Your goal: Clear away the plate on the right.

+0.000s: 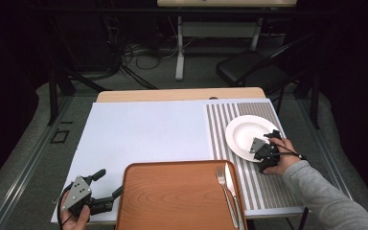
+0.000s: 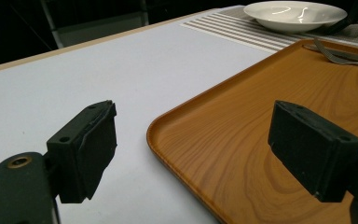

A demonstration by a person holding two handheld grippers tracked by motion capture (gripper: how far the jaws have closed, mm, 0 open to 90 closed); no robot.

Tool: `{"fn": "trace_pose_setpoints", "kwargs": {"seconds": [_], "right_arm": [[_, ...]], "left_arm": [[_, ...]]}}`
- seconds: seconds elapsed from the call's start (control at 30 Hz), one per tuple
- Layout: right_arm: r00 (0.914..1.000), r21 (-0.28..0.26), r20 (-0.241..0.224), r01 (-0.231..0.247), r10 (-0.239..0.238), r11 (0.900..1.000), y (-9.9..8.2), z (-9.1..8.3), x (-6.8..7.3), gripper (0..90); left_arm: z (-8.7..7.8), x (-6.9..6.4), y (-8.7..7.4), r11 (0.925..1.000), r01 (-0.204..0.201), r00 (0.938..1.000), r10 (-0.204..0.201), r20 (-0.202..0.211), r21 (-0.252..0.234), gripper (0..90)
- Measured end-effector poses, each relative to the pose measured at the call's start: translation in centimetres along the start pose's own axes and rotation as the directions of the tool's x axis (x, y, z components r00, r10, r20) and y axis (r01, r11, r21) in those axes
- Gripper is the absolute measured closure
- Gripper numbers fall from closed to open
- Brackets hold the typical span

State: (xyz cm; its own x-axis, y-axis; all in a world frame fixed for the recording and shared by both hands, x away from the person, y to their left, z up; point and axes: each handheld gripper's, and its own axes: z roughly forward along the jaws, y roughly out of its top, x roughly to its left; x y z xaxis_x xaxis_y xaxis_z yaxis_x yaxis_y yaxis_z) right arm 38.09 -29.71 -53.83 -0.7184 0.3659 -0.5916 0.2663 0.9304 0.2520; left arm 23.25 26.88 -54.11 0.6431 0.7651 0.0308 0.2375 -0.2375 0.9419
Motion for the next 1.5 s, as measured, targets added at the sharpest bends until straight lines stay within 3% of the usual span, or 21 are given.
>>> {"fn": "trace_pose_setpoints", "kwargs": {"seconds": [0.3,0.47,0.5,0.67,0.77,0.8,1.17,1.3,1.5], "right_arm": [[1.0000,0.004,0.007,-0.004,0.004,1.0000,0.0,0.0,0.1,0.1],[0.9999,0.006,0.009,-0.011,0.011,0.9999,0.0,0.1,-0.1,6.0],[0.9995,-0.049,0.022,-0.020,0.021,0.9986,-0.1,0.5,-0.1,5.9],[0.9999,0.017,0.005,-0.013,0.013,0.9998,0.0,0.0,-0.2,5.5],[1.0000,-0.001,0.009,-0.002,0.002,1.0000,0.0,0.2,-0.3,5.2],[0.9999,0.020,0.004,0.011,-0.011,0.9997,0.1,0.1,-0.4,5.1],[0.9997,0.014,0.017,0.019,-0.020,0.9997,0.3,-0.1,-0.4,5.9],[0.9986,0.013,0.019,0.048,-0.049,0.9988,0.4,-0.5,-0.8,8.4],[0.9984,0.004,0.015,0.055,-0.055,0.9985,0.7,-1.4,-1.7,17.4]], "left_arm": [[0.0,0.0,0.0,1.0000,0.000,1.0000,0.000,0.000,0.000,15.7],[0.0,0.0,0.0,1.0000,0.000,1.0000,0.000,0.001,0.000,15.7],[0.0,0.0,0.0,1.0000,0.000,1.0000,0.000,0.000,-0.001,15.7],[-0.1,0.1,0.0,1.0000,0.002,1.0000,-0.002,0.000,0.001,15.7],[-0.1,0.0,0.0,1.0000,0.001,1.0000,-0.001,-0.002,0.000,15.7],[0.0,0.0,0.0,1.0000,0.002,1.0000,-0.002,-0.001,0.000,15.7],[-0.1,0.0,0.0,1.0000,0.005,1.0000,-0.005,-0.003,0.000,15.7],[-0.1,0.1,0.0,1.0000,0.004,1.0000,-0.004,-0.003,0.000,15.7],[-0.1,0.0,0.0,1.0000,0.003,1.0000,-0.003,-0.004,0.000,15.7]]}}
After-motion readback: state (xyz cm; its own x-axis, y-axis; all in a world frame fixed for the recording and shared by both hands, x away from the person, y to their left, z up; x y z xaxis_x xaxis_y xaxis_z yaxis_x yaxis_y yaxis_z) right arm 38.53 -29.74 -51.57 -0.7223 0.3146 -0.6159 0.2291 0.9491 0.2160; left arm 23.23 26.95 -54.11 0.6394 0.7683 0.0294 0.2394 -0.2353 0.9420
